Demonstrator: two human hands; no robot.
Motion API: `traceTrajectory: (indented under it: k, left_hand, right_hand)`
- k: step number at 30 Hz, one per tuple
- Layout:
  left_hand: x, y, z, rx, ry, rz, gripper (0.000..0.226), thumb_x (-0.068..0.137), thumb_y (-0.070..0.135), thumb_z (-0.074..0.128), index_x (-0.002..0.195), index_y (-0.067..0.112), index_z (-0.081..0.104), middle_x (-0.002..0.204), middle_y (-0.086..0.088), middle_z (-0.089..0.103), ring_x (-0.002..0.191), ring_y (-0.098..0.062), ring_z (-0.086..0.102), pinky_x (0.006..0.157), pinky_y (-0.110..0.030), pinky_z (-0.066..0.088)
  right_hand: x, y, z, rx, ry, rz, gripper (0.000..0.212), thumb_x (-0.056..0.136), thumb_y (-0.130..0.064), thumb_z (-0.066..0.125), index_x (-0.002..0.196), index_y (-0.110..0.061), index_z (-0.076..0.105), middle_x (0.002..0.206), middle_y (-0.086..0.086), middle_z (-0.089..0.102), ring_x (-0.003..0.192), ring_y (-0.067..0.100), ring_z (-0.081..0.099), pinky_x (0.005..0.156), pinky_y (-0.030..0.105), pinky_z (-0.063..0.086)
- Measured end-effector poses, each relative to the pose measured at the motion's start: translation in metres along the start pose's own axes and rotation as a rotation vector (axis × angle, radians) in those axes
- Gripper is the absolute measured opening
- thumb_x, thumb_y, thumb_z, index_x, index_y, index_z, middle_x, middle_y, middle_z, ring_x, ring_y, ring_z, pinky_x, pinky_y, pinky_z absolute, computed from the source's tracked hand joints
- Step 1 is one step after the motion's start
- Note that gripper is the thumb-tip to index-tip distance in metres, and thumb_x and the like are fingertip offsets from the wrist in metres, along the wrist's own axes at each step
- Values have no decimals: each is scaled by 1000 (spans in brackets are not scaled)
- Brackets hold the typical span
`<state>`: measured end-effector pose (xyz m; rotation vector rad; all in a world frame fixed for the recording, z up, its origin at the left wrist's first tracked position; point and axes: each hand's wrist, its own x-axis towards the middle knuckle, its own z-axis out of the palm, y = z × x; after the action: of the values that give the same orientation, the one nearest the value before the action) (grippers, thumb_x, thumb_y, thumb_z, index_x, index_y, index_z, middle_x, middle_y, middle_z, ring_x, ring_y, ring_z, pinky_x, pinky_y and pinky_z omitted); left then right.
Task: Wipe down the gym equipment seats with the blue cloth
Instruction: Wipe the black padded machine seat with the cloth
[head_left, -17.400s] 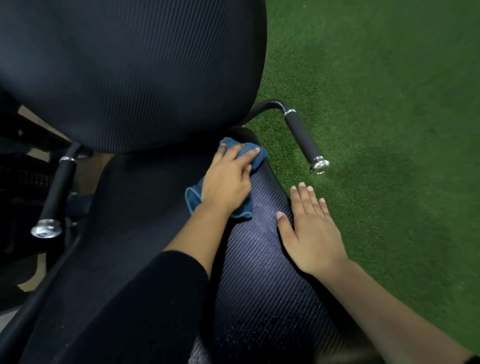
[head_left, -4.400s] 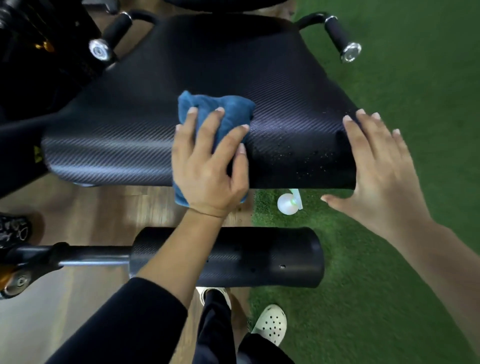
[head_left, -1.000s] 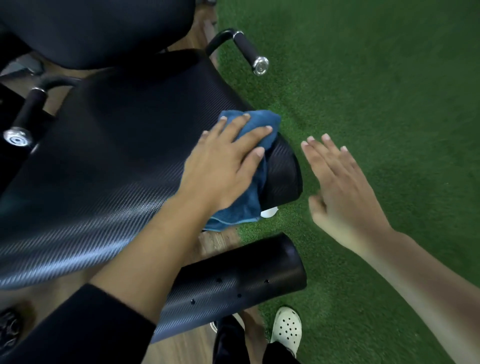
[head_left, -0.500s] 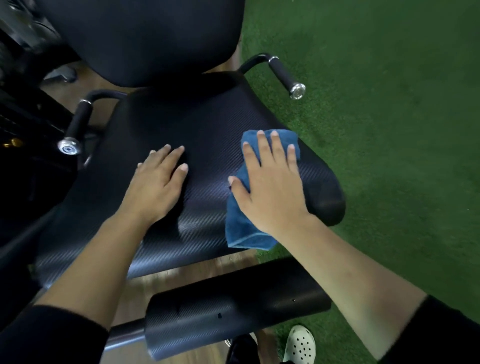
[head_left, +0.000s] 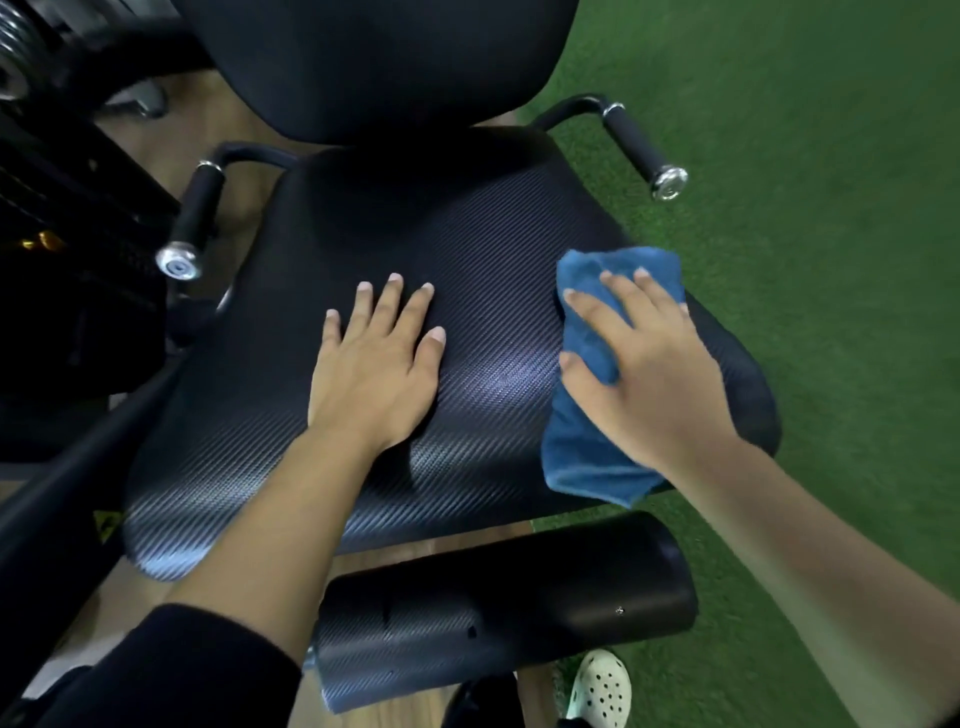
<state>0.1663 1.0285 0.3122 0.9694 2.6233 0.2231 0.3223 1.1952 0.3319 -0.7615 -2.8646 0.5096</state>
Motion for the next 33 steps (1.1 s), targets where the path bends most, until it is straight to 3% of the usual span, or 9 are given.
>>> traceTrajectory:
  k: [3,7,11,13,16,28,33]
  left_hand:
    - [0,0,-1,1,9,8,54,99,46,17,151,34,10,160,6,2,147,-16,-6,118,-44,-2]
    - [-5,1,-9,-86,72,51,60,96,55,23,150,28,22,160,1,12,147,-18,1,119,-46,1]
    - [-39,-2,-17,-48,117,141,110,63,92,30,150,25,23,159,0,14,147,-18,3,117,-49,3]
    - [-60,-8,-16,27,105,179,128,48,99,34,150,23,21,159,-2,13,147,-21,4,116,-53,5]
    - [-83,-23,-13,115,57,180,137,41,102,35,151,22,17,159,-5,12,147,-24,5,115,-57,8]
    - [-123,-63,1,236,112,14,142,36,97,37,152,19,12,159,-10,11,147,-30,4,114,-60,6]
    - [-123,-56,4,233,129,-19,145,32,87,59,151,19,14,158,-10,14,147,-29,6,113,-58,3]
  right_hand:
    - [-30,19,-18,-37,-49,-153,76,79,-72,45,139,-26,48,146,6,43,141,26,30,110,57,28]
    - [-19,45,-41,-276,-228,-352,123,49,-98,41,146,-24,33,143,9,37,139,30,28,111,66,7]
    - [-6,49,-35,-222,-327,-424,141,37,-95,54,150,-17,21,155,19,15,144,40,11,112,63,17]
    - [-11,49,-31,-192,-342,-420,140,37,-91,59,150,-22,16,158,14,10,146,38,6,111,64,22]
    - [-20,47,-26,-168,-322,-459,134,40,-88,59,150,-24,16,158,10,14,145,38,6,109,66,23]
    - [-47,-33,27,-140,-73,-642,113,44,-66,80,142,-27,38,152,13,31,140,43,22,108,65,25]
    - [-46,-4,16,-121,-72,-711,106,49,-58,82,140,-25,39,149,15,35,141,39,25,108,59,32]
